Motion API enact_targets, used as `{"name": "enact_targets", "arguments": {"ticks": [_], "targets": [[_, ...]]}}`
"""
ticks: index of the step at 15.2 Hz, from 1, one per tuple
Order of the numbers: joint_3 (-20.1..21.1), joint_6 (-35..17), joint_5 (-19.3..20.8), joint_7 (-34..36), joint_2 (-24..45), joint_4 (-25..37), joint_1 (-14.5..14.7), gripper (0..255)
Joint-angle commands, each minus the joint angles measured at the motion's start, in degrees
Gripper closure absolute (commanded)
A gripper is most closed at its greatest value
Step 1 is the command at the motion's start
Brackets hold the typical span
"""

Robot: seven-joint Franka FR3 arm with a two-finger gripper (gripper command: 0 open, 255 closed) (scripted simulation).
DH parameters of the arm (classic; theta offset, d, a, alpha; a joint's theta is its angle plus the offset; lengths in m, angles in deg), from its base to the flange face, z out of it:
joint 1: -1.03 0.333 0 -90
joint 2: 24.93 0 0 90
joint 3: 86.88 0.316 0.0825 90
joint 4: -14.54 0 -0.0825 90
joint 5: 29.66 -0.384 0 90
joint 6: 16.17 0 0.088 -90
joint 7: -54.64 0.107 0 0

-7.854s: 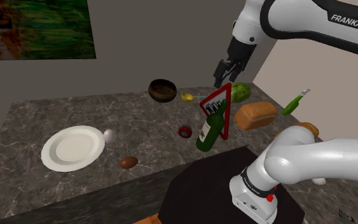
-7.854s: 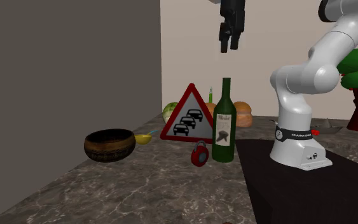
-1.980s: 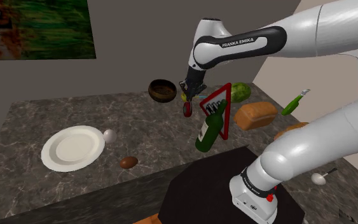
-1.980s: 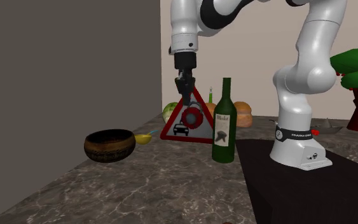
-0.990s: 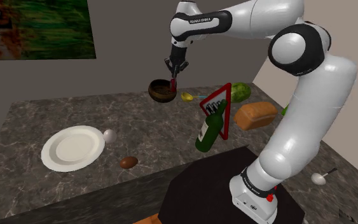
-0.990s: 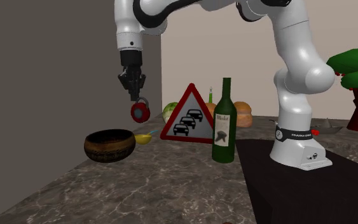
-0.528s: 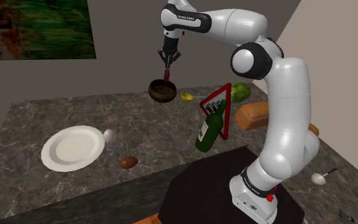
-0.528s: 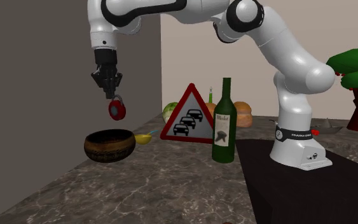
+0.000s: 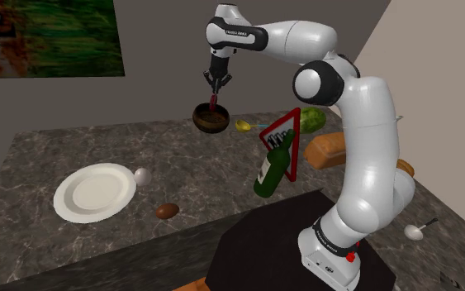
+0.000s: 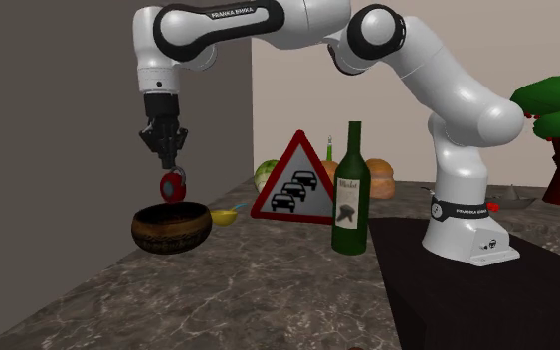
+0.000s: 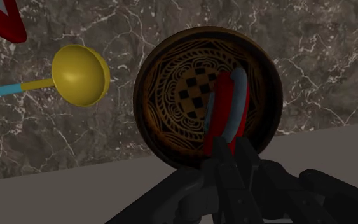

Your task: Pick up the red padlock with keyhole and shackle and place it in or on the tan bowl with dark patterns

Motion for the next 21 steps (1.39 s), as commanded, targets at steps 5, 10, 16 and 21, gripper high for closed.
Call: {"name": "enact_targets", "arguments": {"ticks": [5,10,16,21], "targets": [[-0.04,-4.34,0.06,0.02,0.46,-3.85,-0.13,255],[-0.09,-7.32,0.12,0.04,1.23,-6.06,-0.18,255],[-0.10,-7.30,0.13,0.04,1.25,-6.02,-0.17,255],[-0.10,-7.30,0.13,0.04,1.26,-6.02,-0.17,0]]}}
